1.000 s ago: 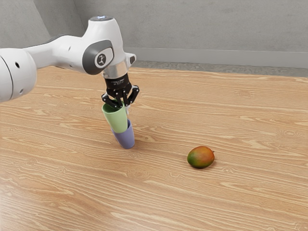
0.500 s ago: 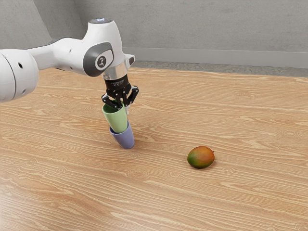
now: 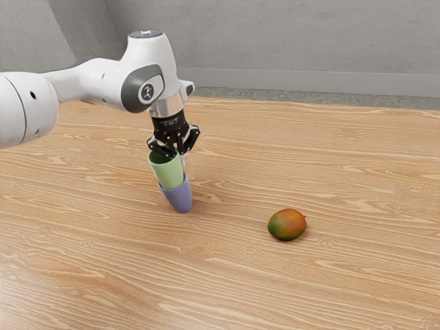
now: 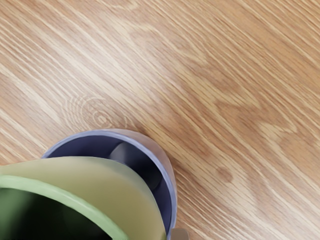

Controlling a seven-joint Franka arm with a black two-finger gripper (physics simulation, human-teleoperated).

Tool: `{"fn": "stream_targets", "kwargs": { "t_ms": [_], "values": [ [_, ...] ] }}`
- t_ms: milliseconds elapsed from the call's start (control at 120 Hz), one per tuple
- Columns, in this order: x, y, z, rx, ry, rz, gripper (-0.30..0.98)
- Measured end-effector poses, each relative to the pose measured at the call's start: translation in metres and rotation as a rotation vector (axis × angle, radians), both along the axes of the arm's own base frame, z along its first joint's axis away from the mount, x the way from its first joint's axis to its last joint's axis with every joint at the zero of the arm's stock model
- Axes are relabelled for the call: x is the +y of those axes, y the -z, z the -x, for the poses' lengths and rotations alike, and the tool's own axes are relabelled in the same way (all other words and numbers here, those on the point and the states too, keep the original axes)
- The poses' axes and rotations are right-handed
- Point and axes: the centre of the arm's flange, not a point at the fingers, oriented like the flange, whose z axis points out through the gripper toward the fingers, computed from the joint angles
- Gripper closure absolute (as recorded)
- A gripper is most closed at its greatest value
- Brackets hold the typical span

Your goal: Place the right cup onto the left cup

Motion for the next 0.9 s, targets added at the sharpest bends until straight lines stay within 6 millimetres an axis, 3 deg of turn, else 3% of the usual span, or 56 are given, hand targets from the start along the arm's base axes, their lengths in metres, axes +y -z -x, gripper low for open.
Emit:
{"fn": "stream_targets", "kwargs": {
  "t_ms": [117,350,608,675,750,900],
  "values": [
    [0.003,0.003,-0.002,-0.001,-0.006,0.001,0.78],
    [0.003,0.001,-0.003,-0.013,-0.006,0.007,0.31],
    [0.001,-0.014,-0.004,-0.040,0.001,0.012,0.10],
    [0.002,-0.036,-0.004,-0.069,0.009,0.018,0.08],
    [0.000,-0.076,-0.008,-0.112,0.052,0.017,0.06],
    [-0.009,-0.134,-0.010,-0.165,0.271,0.015,0.04]
  ]
}}
